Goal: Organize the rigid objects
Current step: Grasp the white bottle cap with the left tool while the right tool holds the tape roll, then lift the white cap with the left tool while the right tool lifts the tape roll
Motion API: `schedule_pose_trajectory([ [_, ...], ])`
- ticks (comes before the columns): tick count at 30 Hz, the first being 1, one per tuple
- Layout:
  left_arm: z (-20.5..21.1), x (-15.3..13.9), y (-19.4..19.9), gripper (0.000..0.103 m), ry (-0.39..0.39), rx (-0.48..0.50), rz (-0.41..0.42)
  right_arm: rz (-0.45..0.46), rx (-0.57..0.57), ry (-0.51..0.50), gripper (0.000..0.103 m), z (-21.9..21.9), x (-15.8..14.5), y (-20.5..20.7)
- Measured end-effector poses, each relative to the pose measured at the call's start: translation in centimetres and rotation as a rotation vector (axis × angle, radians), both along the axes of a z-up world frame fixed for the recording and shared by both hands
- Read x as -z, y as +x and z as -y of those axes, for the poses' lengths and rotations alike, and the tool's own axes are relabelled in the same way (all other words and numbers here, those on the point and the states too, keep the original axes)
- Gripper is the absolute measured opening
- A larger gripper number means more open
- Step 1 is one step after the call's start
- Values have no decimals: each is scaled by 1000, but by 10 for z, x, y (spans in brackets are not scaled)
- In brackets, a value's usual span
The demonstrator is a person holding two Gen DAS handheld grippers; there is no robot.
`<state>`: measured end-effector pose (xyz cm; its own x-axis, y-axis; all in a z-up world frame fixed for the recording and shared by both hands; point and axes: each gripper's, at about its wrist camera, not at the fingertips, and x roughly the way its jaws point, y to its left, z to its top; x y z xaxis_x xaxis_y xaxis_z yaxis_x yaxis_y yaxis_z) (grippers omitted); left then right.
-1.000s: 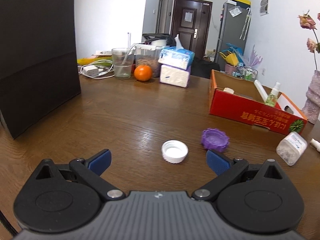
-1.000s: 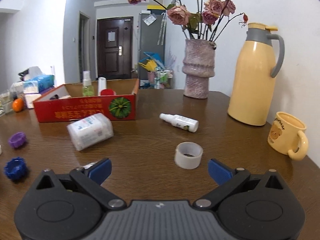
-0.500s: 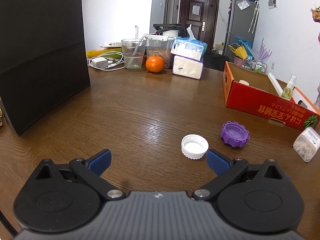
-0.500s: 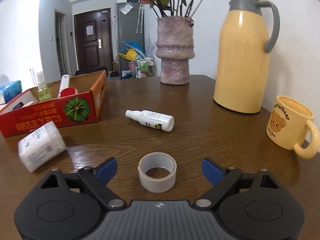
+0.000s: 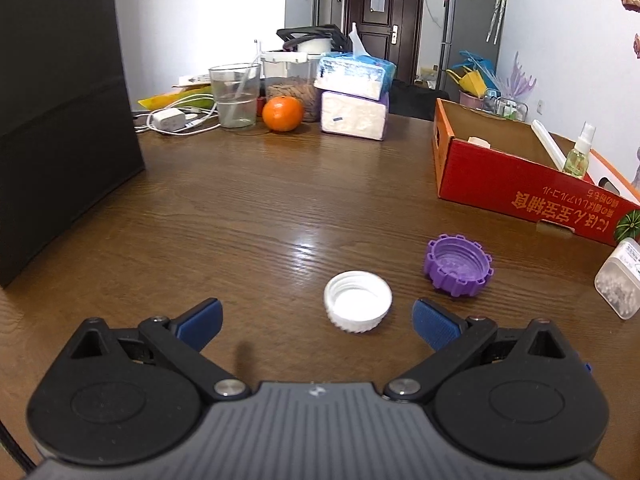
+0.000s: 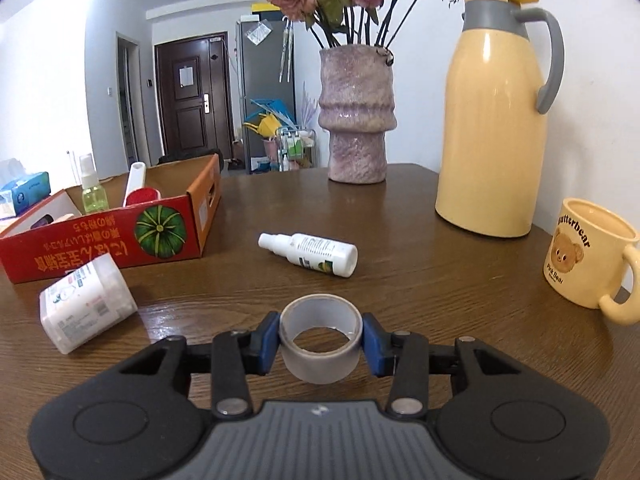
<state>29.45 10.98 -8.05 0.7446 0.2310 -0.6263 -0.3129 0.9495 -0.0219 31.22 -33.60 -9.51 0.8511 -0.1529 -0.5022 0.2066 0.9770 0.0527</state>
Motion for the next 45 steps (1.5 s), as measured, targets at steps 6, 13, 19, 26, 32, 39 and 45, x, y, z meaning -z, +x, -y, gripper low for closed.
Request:
schedule_pose_trajectory([
  [6, 8, 11, 16, 103, 37, -8, -32, 17, -5, -5, 42, -1, -1, -2],
  [13, 11, 17, 30, 81, 44, 21, -42, 28, -9, -7, 42, -3, -2, -5],
  [19, 11, 18, 30, 54, 28, 49, -27, 31, -10, -8, 42, -3, -2, -6],
  [26, 11, 16, 27, 41, -6, 88, -8, 37, -14, -7, 42, -4, -3, -7],
  [32, 7, 15, 25, 41, -29, 85, -1, 47, -8, -12, 42, -5, -4, -9],
  [39, 7, 9, 16, 41, -27, 70, 39, 87, -2, -27, 42, -9, -6, -17],
  [45, 11, 1, 5, 41, -47, 73, 82, 115, -19, -35, 42, -24, -9, -26],
])
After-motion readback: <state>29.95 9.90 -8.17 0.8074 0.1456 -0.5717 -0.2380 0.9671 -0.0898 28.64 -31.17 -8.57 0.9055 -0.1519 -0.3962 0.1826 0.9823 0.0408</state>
